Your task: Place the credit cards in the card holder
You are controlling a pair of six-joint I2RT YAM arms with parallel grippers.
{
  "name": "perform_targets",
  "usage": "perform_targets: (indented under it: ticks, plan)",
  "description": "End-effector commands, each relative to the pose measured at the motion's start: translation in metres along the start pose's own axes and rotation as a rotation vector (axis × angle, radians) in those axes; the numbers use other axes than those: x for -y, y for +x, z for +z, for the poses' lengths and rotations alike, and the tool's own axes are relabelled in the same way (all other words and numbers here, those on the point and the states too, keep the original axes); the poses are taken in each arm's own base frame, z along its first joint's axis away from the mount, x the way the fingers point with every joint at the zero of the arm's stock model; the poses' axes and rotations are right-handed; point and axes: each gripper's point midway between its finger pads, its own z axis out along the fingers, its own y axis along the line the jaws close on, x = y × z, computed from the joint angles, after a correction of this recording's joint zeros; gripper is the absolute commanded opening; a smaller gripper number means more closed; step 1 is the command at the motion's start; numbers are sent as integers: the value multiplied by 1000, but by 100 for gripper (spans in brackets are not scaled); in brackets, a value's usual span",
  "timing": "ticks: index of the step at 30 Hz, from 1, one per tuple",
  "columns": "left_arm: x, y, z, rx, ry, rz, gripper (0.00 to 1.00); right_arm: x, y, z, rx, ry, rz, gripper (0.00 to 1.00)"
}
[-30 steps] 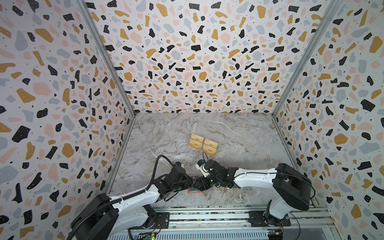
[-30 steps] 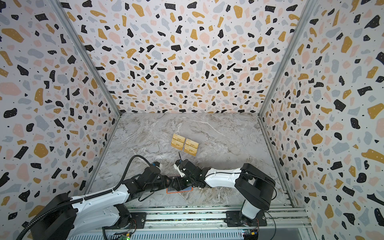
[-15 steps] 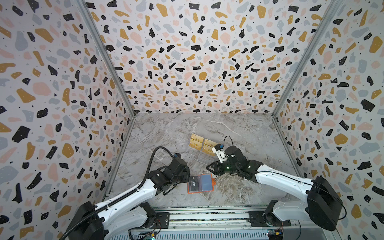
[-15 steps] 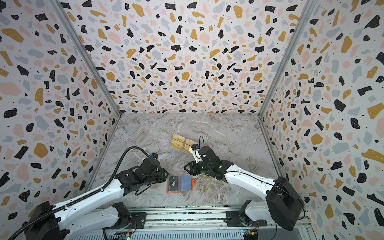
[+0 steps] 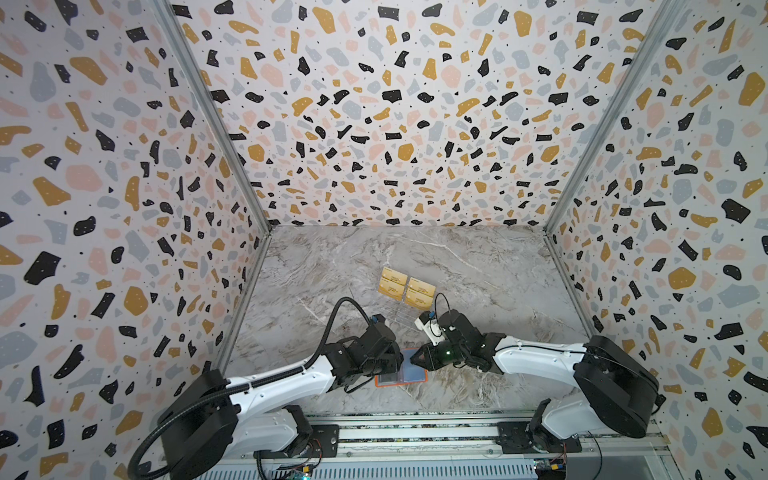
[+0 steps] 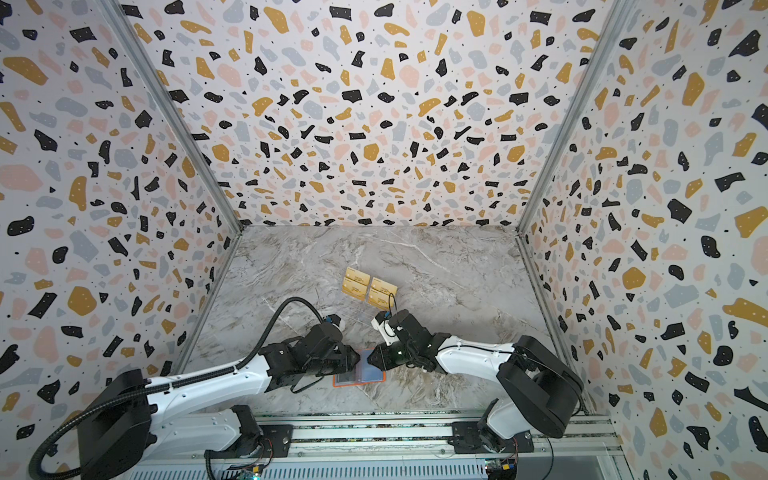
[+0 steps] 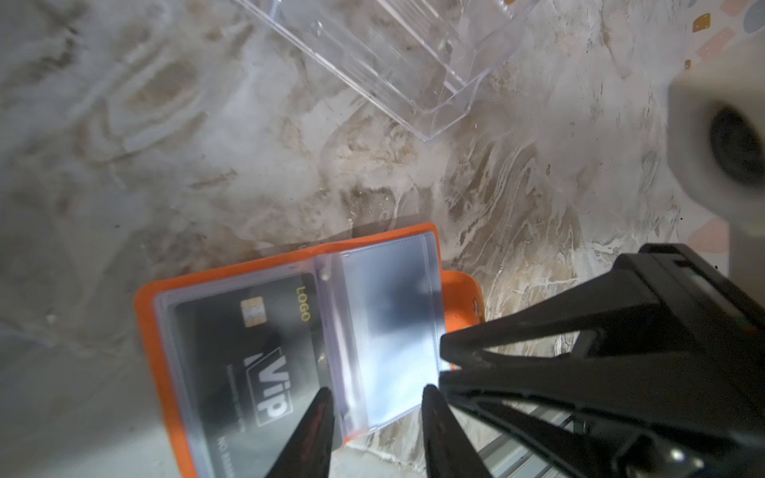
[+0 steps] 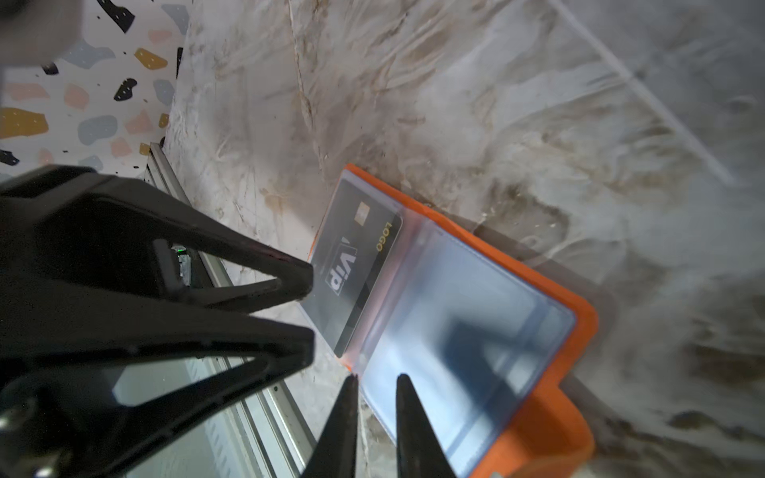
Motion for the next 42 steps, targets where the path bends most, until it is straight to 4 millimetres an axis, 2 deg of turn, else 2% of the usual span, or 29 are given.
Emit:
perform_targets:
  ticks: [1, 8, 15, 31, 42]
  plan:
    - [9, 0, 10, 1, 47, -25, 38, 6, -6, -1, 40, 34, -2, 19]
    - [11, 2, 23, -12, 60, -35, 39, 28, 5, 0, 12, 135, 6, 19]
    - [9, 5, 29, -25, 57, -30, 39, 43, 17, 5, -9, 154, 35, 18]
    - [-5, 17, 42, -57, 34, -42, 39, 45, 20, 8, -24, 158, 47, 17]
    - [6, 15, 38, -39, 180, -118, 40, 44, 19, 8, -26, 158, 48, 16]
